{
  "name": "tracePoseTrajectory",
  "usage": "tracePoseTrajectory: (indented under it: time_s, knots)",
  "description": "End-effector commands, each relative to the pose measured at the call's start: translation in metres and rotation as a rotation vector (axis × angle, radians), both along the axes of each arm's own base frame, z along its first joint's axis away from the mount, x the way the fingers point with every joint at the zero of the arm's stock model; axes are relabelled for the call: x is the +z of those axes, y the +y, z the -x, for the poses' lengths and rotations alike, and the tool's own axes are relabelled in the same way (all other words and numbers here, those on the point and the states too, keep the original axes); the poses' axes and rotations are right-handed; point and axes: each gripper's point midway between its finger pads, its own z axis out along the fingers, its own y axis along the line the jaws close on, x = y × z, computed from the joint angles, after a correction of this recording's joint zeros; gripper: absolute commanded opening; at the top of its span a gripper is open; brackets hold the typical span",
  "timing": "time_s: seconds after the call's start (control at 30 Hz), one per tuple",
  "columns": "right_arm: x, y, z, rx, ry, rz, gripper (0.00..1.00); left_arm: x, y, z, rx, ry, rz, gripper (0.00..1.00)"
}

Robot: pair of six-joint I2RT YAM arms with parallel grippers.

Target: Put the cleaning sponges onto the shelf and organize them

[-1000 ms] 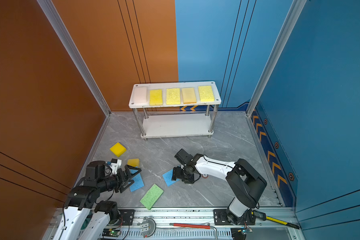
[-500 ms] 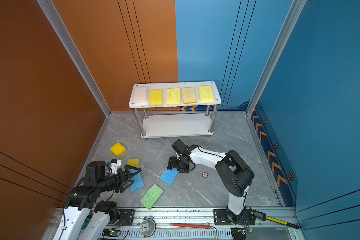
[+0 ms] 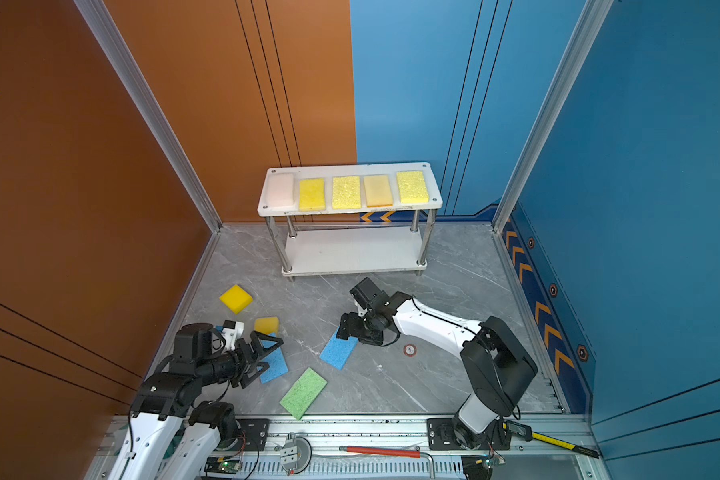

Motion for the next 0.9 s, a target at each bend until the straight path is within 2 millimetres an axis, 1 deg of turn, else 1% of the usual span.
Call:
tracePoseTrajectory:
  time_s: [0.0, 0.17, 0.33, 0.5, 0.7, 0.87]
  knots:
    - [-0.017, -0.005, 0.020, 0.007, 0.037, 0.065, 0.78, 0.003, -0.002, -0.004, -0.031, -0.018, -0.015, 0.98]
    - [-0.030, 0.011, 0.031, 0.025, 0.055, 0.059, 0.75, 0.004, -0.005, -0.012, -0.046, -0.018, -0.015, 0.99]
    - [-0.040, 0.021, 0.030, 0.004, 0.064, 0.049, 0.68, 0.003, -0.007, -0.015, -0.056, -0.016, -0.021, 0.99]
    - [-0.052, 0.017, 0.022, -0.049, 0.065, 0.092, 0.58, 0.005, -0.008, -0.014, -0.060, -0.018, -0.018, 0.99]
    - [-0.058, 0.015, 0.012, -0.106, 0.051, 0.124, 0.43, 0.005, -0.008, -0.011, -0.050, -0.023, -0.009, 0.99]
    - [-0.062, 0.011, 0.007, -0.138, 0.042, 0.152, 0.37, 0.005, -0.007, -0.009, -0.037, -0.028, 0.003, 0.99]
